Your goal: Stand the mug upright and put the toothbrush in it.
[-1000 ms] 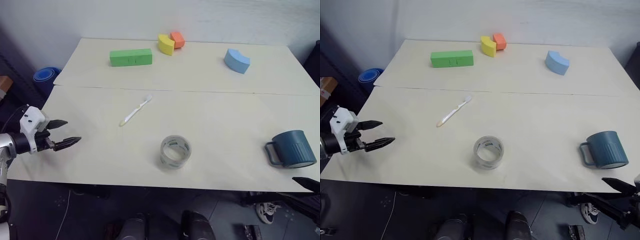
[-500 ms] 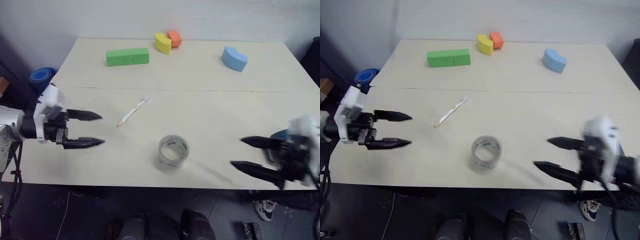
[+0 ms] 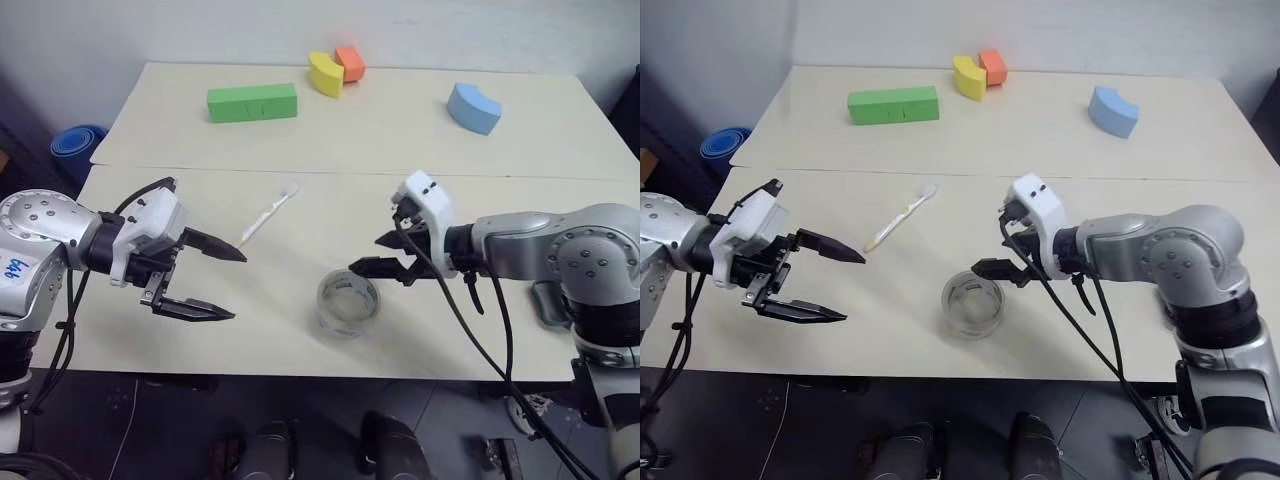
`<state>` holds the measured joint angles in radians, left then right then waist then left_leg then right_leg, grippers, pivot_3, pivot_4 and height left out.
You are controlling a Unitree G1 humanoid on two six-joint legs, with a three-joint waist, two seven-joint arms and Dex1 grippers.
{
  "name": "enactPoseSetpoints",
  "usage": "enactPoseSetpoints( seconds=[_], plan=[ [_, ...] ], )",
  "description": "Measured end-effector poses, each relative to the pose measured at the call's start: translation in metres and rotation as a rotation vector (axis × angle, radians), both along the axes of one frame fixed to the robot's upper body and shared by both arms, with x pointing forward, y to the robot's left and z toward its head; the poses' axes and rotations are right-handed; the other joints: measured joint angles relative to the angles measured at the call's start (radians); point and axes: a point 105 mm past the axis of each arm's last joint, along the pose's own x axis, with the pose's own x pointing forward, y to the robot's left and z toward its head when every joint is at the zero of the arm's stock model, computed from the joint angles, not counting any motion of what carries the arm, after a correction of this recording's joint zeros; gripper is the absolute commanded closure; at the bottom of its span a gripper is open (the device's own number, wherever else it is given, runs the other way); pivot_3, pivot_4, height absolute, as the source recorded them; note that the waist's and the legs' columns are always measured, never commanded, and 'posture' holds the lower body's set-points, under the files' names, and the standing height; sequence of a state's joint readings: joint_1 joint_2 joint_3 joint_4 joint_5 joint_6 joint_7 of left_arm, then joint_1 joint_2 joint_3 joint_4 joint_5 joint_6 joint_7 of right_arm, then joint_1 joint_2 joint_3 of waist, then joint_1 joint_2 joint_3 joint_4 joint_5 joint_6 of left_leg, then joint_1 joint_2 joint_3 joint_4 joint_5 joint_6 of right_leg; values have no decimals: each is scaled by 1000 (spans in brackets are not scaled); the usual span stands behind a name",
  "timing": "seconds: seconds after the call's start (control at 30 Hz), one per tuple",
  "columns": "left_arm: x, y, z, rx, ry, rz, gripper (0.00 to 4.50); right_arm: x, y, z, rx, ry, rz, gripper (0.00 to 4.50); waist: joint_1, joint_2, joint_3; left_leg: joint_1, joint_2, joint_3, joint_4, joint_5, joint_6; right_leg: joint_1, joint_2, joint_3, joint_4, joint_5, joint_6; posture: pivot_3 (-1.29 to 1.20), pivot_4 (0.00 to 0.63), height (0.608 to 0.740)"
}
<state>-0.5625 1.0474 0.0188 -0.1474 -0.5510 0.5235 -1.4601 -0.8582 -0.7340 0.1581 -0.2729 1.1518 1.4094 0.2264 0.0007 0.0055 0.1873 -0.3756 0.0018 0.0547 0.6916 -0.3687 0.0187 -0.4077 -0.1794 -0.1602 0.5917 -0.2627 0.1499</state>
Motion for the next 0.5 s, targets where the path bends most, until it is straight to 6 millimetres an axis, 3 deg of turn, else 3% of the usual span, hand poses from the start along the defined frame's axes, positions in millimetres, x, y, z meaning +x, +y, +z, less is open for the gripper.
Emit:
enactPoseSetpoints(
  seconds=[0.2, 0.3, 0.5],
  plan=[
    [5, -6, 4, -23, -39, 6, 11, -6, 2, -34, -154, 33, 61, 0, -3, 0, 0, 0, 0, 2, 3, 0, 0, 0, 0, 2, 1, 0, 0, 0, 150, 740],
    [7, -10, 7, -38, -55, 3, 0, -2, 2, -39, -181, 11, 73, 547, -3, 0, 0, 0, 1, 4, 7, 0, 0, 0, 0, 4, 3, 0, 0, 0, 150, 740],
    [9, -12, 11, -40, -77, 5, 0, 4, 2, -40, -197, -37, 87, 2339, -3, 0, 0, 0, 1, 5, 8, 1, 1, 0, 0, 5, 4, 0, 0, 0, 150, 740]
  ],
)
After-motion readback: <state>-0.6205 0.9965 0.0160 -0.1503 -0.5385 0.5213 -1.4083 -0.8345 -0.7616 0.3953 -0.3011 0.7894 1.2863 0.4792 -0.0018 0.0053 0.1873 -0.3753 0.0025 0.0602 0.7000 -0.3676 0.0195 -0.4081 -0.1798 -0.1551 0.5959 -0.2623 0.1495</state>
